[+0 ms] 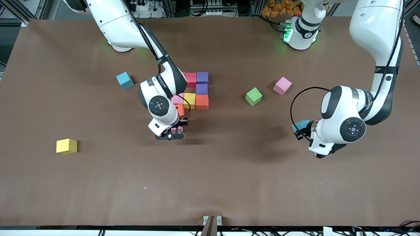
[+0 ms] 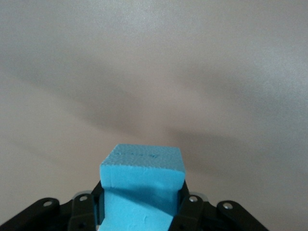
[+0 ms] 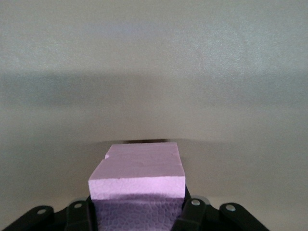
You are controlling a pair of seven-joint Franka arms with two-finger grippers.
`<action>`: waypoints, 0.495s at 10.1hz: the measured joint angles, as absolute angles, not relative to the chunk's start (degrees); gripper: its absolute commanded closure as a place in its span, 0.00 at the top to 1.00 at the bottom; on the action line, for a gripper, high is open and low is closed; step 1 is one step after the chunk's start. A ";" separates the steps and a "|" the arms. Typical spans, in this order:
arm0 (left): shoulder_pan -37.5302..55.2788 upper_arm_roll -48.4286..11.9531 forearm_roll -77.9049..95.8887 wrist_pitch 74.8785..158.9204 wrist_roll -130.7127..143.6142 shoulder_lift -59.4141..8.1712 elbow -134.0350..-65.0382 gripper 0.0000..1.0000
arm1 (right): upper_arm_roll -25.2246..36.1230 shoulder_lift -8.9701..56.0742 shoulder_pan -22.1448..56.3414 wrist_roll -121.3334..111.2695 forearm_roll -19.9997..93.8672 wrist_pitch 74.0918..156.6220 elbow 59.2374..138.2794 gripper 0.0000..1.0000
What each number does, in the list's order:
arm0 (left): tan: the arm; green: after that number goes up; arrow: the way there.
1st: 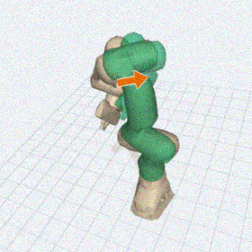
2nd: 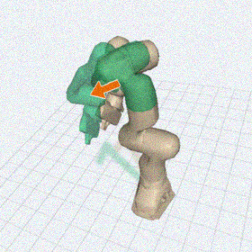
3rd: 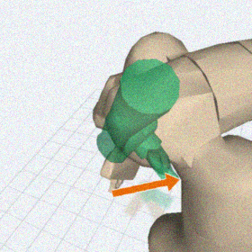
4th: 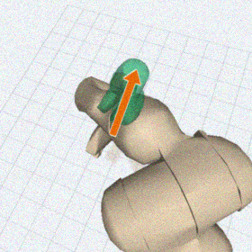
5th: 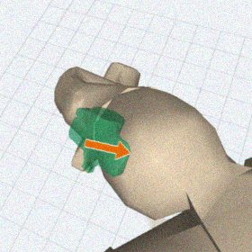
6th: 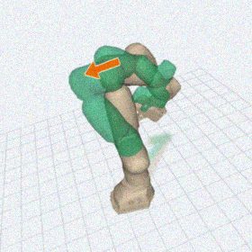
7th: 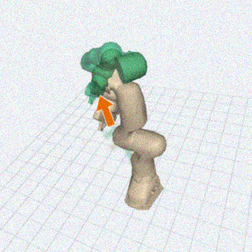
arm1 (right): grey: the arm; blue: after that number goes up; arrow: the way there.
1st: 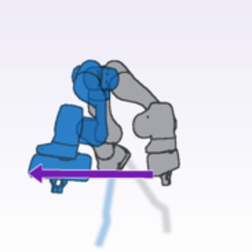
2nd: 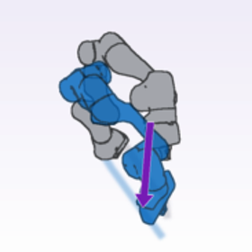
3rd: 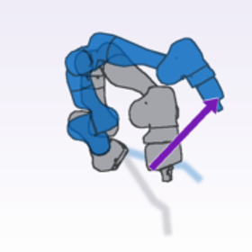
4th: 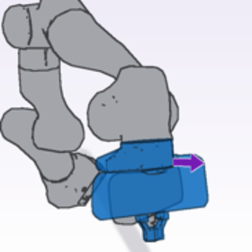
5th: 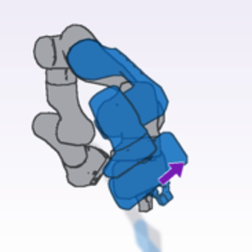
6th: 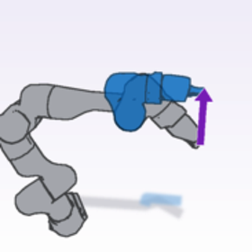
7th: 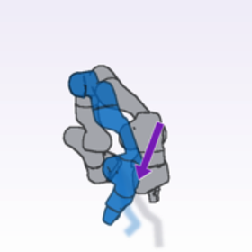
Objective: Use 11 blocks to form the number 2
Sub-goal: 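Lower the pink cube below the orange cubes and open the right gripper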
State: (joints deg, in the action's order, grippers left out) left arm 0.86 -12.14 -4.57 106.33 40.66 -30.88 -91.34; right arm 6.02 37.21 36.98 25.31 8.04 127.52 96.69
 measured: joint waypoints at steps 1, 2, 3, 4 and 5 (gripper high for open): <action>0.86 -12.14 -4.57 106.41 40.66 -30.95 -91.34 0.18 | 5.89 37.25 36.99 25.31 8.04 127.53 96.70 0.26; 0.86 -12.14 -4.57 106.50 40.66 -31.03 -91.34 0.18 | 5.73 37.35 37.00 25.31 8.04 127.53 96.72 0.26; 0.86 -12.14 -4.57 106.56 40.66 -31.11 -91.34 0.18 | 5.55 37.52 37.00 25.31 8.04 127.55 96.73 0.26; 0.86 -12.14 -4.57 106.58 40.66 -31.18 -91.34 0.18 | 5.40 37.72 37.01 25.31 8.04 127.80 96.75 0.26; 0.86 -12.14 -4.57 106.60 40.66 -31.23 -91.34 0.18 | 5.29 37.88 37.02 25.35 8.04 128.39 96.88 0.27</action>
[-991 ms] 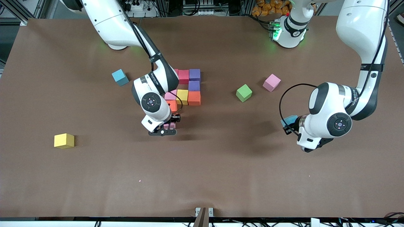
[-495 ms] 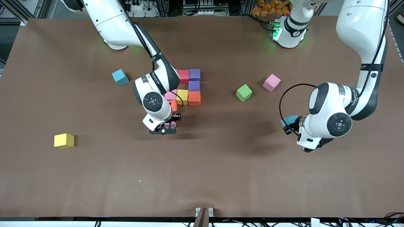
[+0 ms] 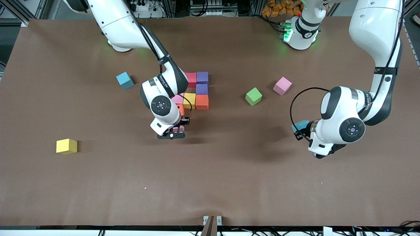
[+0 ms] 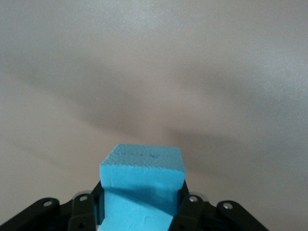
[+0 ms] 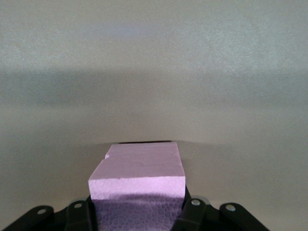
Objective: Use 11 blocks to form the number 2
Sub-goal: 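Lower the pink cube below the orange cubes and open the right gripper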
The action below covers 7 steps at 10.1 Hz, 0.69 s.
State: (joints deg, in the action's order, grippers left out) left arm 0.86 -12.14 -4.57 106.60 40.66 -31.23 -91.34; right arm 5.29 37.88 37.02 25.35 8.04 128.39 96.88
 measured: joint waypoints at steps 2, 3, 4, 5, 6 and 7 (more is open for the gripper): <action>0.86 -12.14 -4.57 106.65 40.66 -31.25 -91.34 0.18 | 5.04 37.99 37.03 25.46 8.05 129.28 97.44 0.29; 0.87 -12.15 -4.57 106.68 40.66 -31.25 -91.34 0.18 | 5.00 38.00 37.03 25.48 8.05 129.31 97.46 0.31; 0.88 -12.15 -4.57 106.69 40.66 -31.25 -91.34 0.18 | 4.98 38.00 37.03 25.50 8.05 129.31 97.46 0.36; 0.88 -12.15 -4.57 106.69 40.66 -31.25 -91.34 0.18 | 4.97 38.00 37.03 25.53 8.05 129.31 97.48 0.41; 0.89 -12.15 -4.57 106.69 40.66 -31.26 -91.34 0.18 | 4.96 38.00 37.03 25.56 8.05 129.29 97.52 0.44; 0.90 -12.15 -4.57 106.70 40.66 -31.28 -91.34 0.18 | 4.96 38.00 37.03 25.58 8.06 129.28 97.63 0.55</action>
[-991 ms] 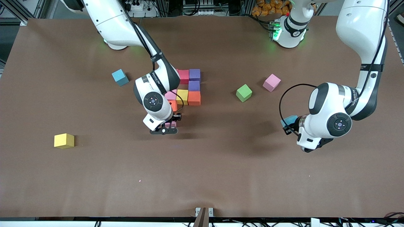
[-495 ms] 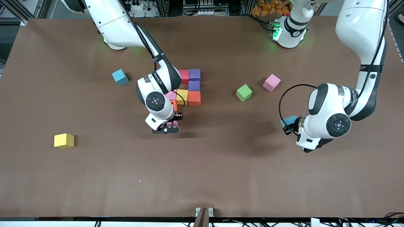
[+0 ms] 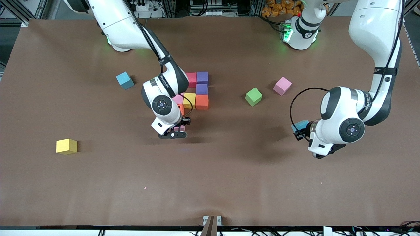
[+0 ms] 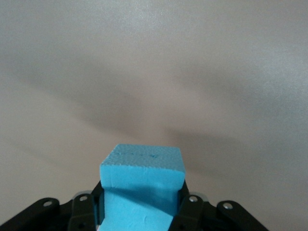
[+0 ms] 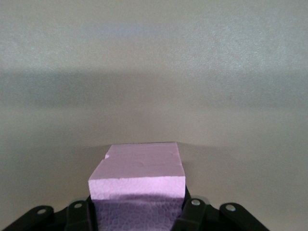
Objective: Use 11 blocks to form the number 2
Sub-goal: 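Lower the pink cube below the orange cubes and open the right gripper, then withdraw the right gripper while the left gripper carries cyan to the figure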
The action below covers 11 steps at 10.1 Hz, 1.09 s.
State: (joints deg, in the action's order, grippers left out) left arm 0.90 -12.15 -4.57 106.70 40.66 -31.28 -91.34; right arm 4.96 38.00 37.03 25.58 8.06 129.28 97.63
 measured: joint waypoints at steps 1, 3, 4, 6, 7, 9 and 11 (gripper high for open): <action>0.90 -12.15 -4.57 106.70 40.66 -31.30 -91.34 0.18 | 4.96 37.99 37.03 25.59 8.06 129.30 97.69 0.76; 0.91 -12.15 -4.57 106.71 40.66 -31.36 -91.34 0.18 | 4.97 38.00 37.03 25.63 8.07 129.30 97.77 1.00; 1.03 -12.17 -4.57 106.73 40.92 -31.39 -91.34 0.18 | 4.98 38.00 37.02 25.63 8.07 129.32 97.94 1.00; 2.49 -12.26 -4.57 106.74 44.11 -31.47 -91.34 0.18 | 4.99 37.98 37.02 25.63 8.07 129.56 98.00 1.00; 3.55 -12.32 -4.57 106.74 45.99 -31.51 -91.34 0.18 | 4.99 37.87 37.02 25.62 8.07 129.78 97.89 1.00; 6.05 -12.47 -4.56 106.77 50.96 -31.58 -91.34 0.18 | 4.98 37.02 37.02 25.58 8.07 129.99 96.74 1.00; 8.91 -12.70 -4.46 106.79 57.44 -31.95 -91.35 0.18 | 5.16 33.88 36.90 22.72 8.06 129.19 96.17 1.00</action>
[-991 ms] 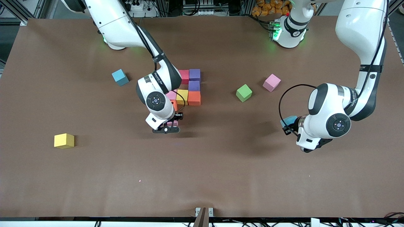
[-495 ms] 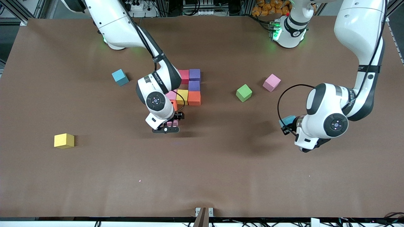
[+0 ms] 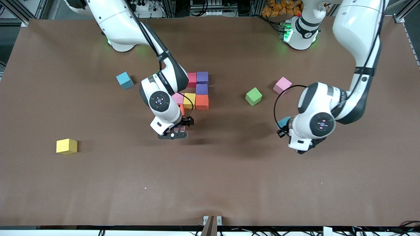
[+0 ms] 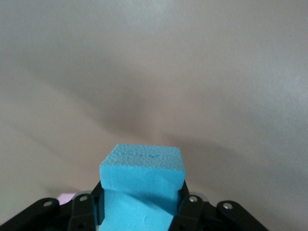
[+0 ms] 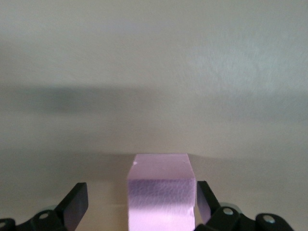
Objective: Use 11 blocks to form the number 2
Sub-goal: 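Withdraw the right gripper while the left gripper carries cyan to the figure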
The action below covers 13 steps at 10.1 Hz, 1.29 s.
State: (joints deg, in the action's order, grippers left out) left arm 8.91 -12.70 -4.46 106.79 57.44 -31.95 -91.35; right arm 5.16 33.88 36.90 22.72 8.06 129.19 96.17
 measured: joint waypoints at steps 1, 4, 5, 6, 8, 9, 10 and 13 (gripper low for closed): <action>10.53 -12.83 -4.09 106.98 61.30 -32.45 -91.24 0.18 | 5.45 31.64 36.41 20.54 8.07 127.44 96.10 1.00; 16.26 -13.12 -2.61 108.55 74.54 -35.85 -87.47 0.18 | 7.44 25.51 30.47 6.99 8.05 121.12 96.78 1.00; 18.21 -13.14 -2.35 109.92 79.72 -37.32 -85.51 0.18 | 8.88 25.16 28.44 1.26 8.07 120.32 97.24 1.00; 20.15 -13.17 -2.16 112.98 85.71 -38.49 -84.33 0.18 | 9.62 24.97 26.12 -2.57 8.07 119.98 97.49 1.00; 23.91 -13.18 -2.04 120.86 98.20 -40.38 -83.63 0.18 | 10.33 21.23 21.14 -5.05 7.95 119.31 100.04 1.00; 25.58 -13.13 -2.03 124.11 103.71 -41.19 -83.43 0.18 | 10.53 17.51 17.81 -5.23 7.90 119.15 102.27 1.00; 27.17 -13.07 -2.01 127.01 109.16 -41.92 -83.07 0.18 | 10.60 13.66 14.23 -5.62 7.89 119.08 104.05 1.00; 30.75 -12.89 -2.01 130.94 122.93 -45.93 -78.80 0.18 | 10.71 2.32 8.61 -6.51 7.28 113.72 105.45 1.00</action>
State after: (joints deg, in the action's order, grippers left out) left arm 30.75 -12.89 -2.01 130.94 122.93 -45.93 -78.80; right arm 10.71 2.32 8.61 -6.51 7.28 113.72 105.45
